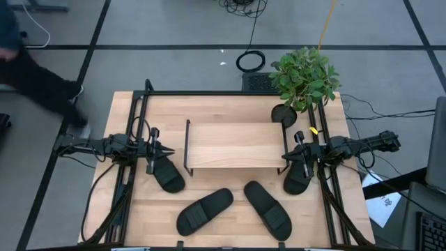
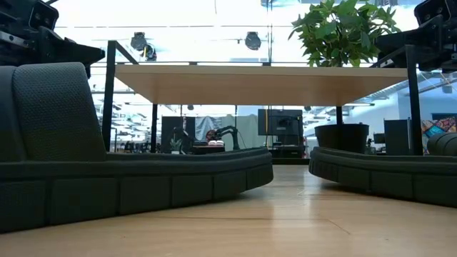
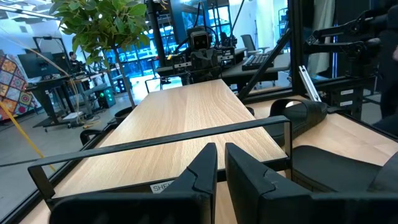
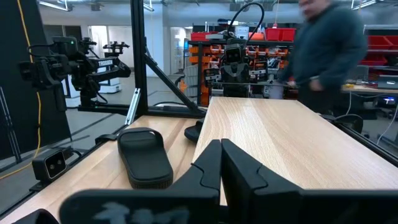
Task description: Pick and place slides into the shelf
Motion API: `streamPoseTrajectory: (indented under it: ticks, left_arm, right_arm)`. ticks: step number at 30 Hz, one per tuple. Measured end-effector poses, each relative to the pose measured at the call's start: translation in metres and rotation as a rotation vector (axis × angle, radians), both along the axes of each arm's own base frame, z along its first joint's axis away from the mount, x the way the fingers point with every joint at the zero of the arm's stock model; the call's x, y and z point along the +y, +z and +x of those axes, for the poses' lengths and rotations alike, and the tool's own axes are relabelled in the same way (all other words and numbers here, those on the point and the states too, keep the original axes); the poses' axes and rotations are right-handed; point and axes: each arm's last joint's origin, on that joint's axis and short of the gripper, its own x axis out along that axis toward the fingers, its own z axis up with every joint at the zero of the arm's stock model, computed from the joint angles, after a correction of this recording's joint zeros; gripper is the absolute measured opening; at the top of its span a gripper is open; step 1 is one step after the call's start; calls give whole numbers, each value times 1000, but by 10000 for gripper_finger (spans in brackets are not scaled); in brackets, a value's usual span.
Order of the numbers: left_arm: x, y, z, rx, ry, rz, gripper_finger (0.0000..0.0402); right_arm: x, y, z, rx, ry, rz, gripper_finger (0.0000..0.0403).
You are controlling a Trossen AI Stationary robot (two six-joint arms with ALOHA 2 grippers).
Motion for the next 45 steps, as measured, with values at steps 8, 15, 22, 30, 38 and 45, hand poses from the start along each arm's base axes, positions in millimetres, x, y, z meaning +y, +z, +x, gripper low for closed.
streamPoseTrajectory:
  ticks: [8,15,22,30,38,45]
  left_arm:
    - [0,0,0,0,1,0,37]
    - [0,0,0,0,1,0,37]
    - [0,0,0,0,0,0,37]
    - [0,0,0,0,0,0,37]
    - [0,2,0,-15,0,-22,37]
    - [0,2,0,-18,-2,-54,37]
  right_arm:
    - [0,0,0,0,0,0,0]
    - [0,0,0,0,0,0,0]
    - [0,0,0,-1,0,0,0]
    - [0,0,0,-5,0,2,0]
    - [0,9,-1,-78,11,102,0]
    - [0,9,-1,-81,14,121,0]
